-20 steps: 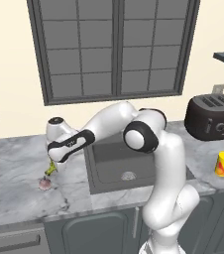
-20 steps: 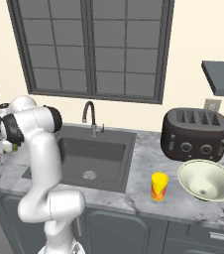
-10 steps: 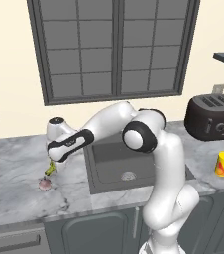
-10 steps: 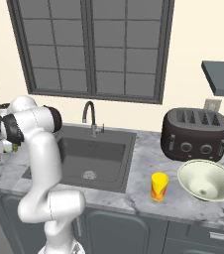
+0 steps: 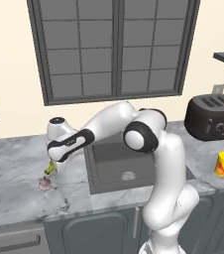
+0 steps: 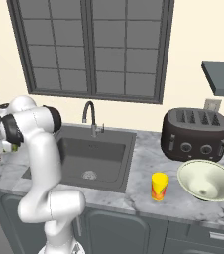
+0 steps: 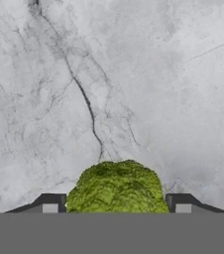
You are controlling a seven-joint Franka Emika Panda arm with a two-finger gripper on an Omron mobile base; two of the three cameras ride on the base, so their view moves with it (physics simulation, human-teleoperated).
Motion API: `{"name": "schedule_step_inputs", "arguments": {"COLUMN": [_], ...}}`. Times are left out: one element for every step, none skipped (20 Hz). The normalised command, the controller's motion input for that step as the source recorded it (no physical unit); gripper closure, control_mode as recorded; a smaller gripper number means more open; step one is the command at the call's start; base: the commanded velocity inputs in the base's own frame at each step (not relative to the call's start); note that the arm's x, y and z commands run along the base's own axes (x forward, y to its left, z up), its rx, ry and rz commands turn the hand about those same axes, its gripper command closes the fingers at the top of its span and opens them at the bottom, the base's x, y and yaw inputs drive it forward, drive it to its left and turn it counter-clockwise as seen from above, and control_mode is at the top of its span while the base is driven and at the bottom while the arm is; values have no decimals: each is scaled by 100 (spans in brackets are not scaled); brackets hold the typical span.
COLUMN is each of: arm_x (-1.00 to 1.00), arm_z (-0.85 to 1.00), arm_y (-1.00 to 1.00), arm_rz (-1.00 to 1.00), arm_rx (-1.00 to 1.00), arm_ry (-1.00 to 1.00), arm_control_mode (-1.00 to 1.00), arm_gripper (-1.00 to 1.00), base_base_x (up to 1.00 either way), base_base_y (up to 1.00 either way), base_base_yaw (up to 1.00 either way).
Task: Remove the garlic and broccoli from the sink. Then move the bowl and cup from the counter to the sink for washing.
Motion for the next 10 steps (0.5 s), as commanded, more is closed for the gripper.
{"name": "schedule_step_inputs", "arguments": {"arm_x": [-27, -30, -30, -30, -30, -29, -29, -28, -26, -27], "arm_z": [0, 0, 0, 0, 4, 6, 15, 17, 21, 24], "arm_y": [7, 6, 4, 6, 4, 3, 0, 0, 0, 0], "arm_rz": [-10, -9, -9, -9, -9, -8, -5, -5, -4, -3], "arm_rx": [0, 0, 0, 0, 0, 0, 0, 0, 0, 0], "arm_ry": [0, 0, 0, 0, 0, 0, 0, 0, 0, 0], "arm_control_mode": [-100, -100, -100, -100, -100, -100, -100, -100, -100, -100], "arm_gripper": [-100, -100, -100, -100, -100, -100, -100, -100, -100, -100], "base_base_x": [0, 0, 0, 0, 0, 0, 0, 0, 0, 0], "base_base_y": [0, 0, 0, 0, 0, 0, 0, 0, 0, 0], "base_base_yaw": [0, 0, 0, 0, 0, 0, 0, 0, 0, 0]}}
